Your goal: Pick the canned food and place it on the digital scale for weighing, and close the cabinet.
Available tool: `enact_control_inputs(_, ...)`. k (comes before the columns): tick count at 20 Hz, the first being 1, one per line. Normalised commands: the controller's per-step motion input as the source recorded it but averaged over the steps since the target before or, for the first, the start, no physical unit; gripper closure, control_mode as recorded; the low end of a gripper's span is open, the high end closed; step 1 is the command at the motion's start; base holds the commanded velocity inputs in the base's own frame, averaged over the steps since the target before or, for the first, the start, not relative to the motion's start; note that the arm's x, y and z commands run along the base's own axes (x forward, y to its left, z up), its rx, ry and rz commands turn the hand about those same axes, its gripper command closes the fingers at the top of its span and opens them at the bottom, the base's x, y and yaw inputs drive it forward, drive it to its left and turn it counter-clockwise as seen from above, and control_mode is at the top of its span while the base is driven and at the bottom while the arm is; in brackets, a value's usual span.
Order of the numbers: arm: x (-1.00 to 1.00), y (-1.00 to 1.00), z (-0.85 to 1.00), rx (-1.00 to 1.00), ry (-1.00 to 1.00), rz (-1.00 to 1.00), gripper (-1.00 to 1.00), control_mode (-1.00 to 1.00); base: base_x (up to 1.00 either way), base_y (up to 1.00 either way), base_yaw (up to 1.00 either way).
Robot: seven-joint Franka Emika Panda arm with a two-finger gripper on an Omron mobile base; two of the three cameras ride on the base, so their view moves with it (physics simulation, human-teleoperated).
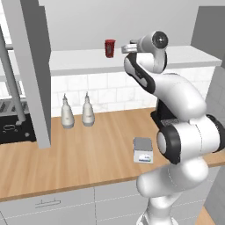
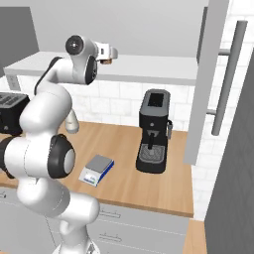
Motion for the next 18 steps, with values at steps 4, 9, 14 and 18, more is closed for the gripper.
enact_control_inputs(4,0.23,0.0,-0.01,0.0,0.0,0.0,-1.0,-1.0,0.0,0.0,0.0)
enact_control_inputs(9,0.27,0.0,0.0,0.0,0.0,0.0,-1.0,-1.0,0.0,0.0,0.0)
enact_control_inputs(14,0.25,0.0,0.0,0.0,0.01,0.0,-1.0,-1.0,0.0,0.0,0.0)
enact_control_inputs(18,0.23,0.0,0.0,0.0,0.03,0.0,-1.0,-1.0,0.0,0.0,0.0)
